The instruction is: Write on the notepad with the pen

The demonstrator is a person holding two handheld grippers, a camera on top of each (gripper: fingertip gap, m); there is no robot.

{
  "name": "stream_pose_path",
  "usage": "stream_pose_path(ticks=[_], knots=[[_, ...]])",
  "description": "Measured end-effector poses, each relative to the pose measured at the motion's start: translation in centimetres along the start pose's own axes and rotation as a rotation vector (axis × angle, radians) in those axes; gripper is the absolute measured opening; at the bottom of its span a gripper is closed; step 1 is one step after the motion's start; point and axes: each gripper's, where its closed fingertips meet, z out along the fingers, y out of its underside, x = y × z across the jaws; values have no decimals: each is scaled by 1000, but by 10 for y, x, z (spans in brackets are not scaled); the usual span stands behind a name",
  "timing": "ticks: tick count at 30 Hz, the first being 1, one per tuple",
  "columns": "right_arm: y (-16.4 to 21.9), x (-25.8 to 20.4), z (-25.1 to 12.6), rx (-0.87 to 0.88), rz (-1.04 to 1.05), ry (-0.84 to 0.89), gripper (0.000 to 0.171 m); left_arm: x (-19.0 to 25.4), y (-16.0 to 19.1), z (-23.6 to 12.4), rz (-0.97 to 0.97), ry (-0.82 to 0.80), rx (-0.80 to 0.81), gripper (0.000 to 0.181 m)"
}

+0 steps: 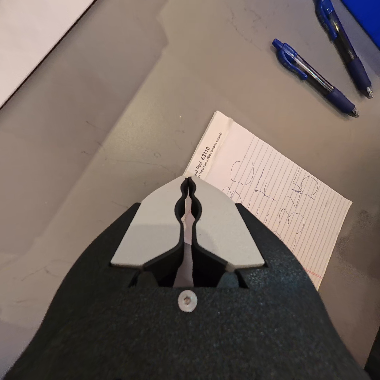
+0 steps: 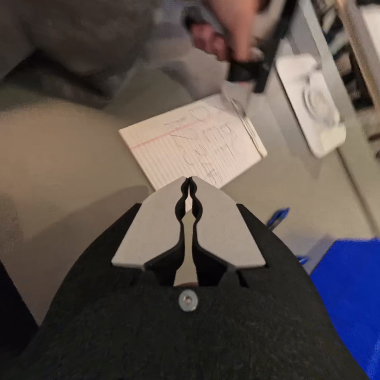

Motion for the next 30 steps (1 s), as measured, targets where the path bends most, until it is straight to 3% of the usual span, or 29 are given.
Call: stream_pose_path(ticks=[1,3,7,17,30], knots=[[9,5,0,9,150,-11,0,0,0,0,-6,-6,8,0],[32,4,3,-23,441,-96,24,0,1,0,-21,-18,20,0],[56,2,11,-33,672,-80,35,4,11,-6,-61,-61,19,0],[65,0,25,-78,625,69,42,36,80,-39,-99,-314,-27,0],[69,6,28,-38,631,-36,47,40,85,-41,-119,-287,2,0]])
